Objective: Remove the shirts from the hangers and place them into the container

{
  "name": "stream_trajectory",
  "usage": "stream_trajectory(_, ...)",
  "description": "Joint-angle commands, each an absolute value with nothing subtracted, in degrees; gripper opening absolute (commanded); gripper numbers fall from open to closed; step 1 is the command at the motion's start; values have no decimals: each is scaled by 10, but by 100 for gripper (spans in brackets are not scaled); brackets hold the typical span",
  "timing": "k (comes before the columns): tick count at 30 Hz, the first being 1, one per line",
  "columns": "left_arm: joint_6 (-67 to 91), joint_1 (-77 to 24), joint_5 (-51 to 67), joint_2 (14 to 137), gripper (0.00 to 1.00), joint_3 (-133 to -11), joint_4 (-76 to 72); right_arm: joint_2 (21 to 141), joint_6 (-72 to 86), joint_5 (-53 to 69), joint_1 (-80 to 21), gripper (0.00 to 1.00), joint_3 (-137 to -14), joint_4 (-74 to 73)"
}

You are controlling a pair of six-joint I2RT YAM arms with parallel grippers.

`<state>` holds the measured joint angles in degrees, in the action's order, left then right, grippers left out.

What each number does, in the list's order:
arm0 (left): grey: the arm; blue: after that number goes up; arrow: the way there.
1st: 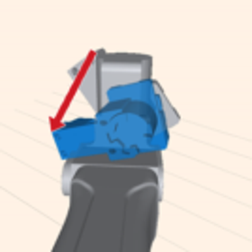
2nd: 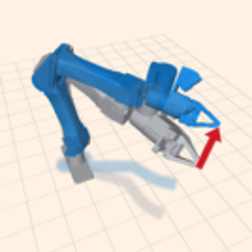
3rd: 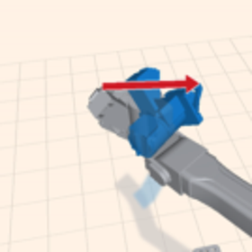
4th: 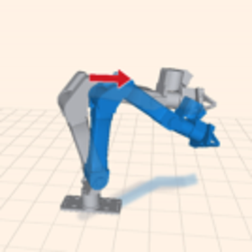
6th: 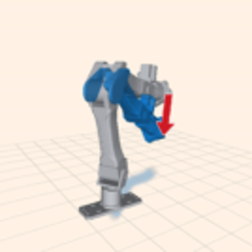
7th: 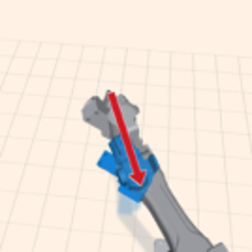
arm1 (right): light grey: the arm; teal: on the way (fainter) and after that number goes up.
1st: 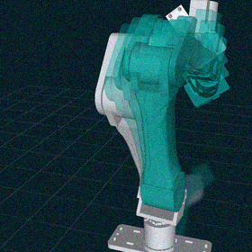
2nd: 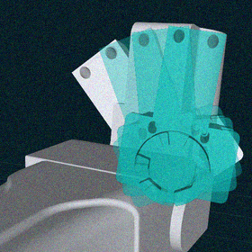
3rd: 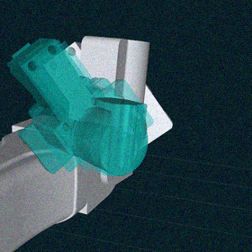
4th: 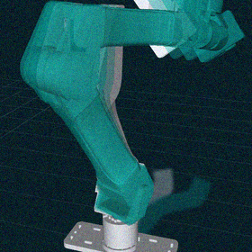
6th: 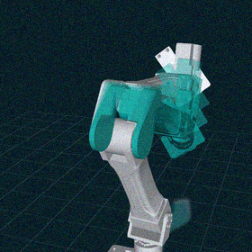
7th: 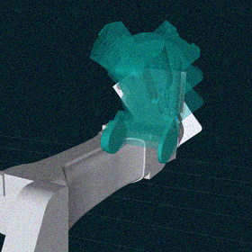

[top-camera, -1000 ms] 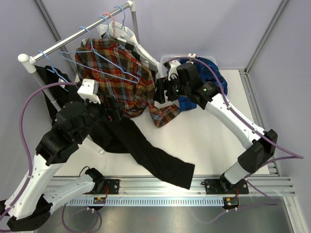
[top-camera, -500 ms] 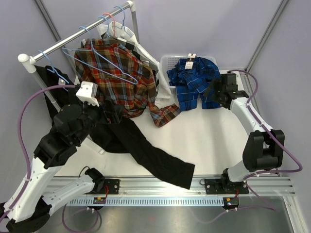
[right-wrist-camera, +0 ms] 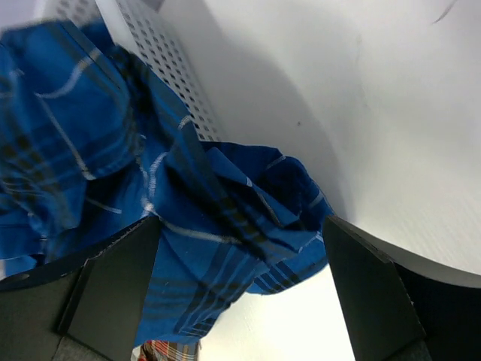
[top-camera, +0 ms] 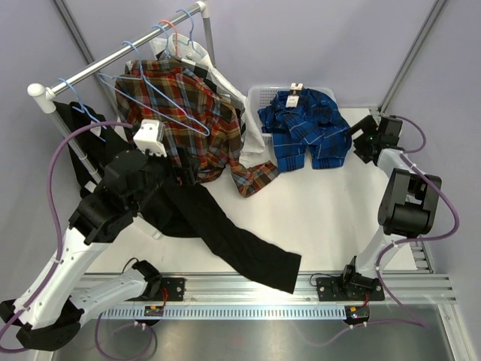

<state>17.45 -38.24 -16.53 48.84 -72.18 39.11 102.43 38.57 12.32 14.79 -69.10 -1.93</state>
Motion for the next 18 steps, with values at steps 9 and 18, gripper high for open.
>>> stream_trajectory(9,184,-381,-190,512,99,-762,366,1070,380,247,142,81,-682,127)
stream_trajectory(18,151,-381,-162,522,99,-775,365,1014,371,267,140,0,-683,65)
